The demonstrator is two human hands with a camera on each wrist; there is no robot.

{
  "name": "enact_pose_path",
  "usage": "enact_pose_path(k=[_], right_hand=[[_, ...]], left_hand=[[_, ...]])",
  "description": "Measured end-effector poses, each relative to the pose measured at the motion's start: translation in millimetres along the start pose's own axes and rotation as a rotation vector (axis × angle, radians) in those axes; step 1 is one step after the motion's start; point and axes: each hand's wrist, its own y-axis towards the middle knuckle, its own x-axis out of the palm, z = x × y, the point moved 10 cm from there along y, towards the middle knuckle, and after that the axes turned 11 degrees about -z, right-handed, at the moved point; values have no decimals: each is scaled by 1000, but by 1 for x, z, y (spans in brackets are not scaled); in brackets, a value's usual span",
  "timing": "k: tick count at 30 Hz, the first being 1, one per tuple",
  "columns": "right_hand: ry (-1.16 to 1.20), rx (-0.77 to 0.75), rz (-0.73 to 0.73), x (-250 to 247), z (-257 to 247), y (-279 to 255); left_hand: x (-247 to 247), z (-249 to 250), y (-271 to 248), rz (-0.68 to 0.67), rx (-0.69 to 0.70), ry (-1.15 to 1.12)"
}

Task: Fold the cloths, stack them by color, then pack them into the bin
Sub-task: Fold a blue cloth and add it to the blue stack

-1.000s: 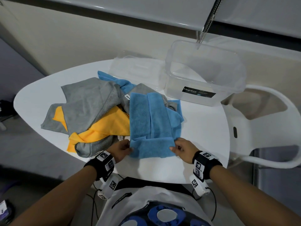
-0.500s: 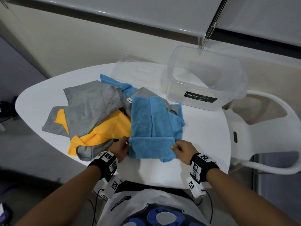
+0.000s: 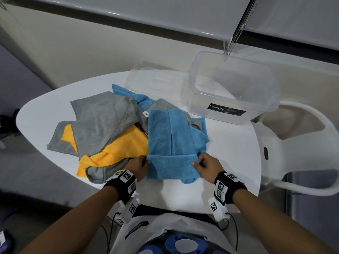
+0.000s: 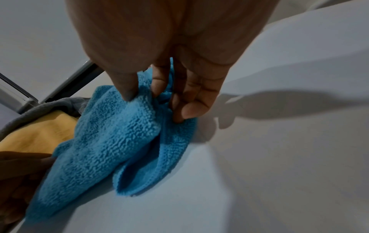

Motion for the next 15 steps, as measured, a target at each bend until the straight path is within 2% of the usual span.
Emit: enact_pose_path(k=[3, 9, 12, 15], right_hand=[[50, -3, -8, 1, 1, 2], [109, -27, -48, 3, -3, 4], [136, 0, -154, 14, -3, -3], [179, 10, -285, 31, 1, -14]], left_hand=[[3, 9, 3, -52, 9, -17], [1, 7, 3, -60, 20, -111], [4, 3, -4, -67, 55, -156], [10, -13, -16, -70, 34, -197]])
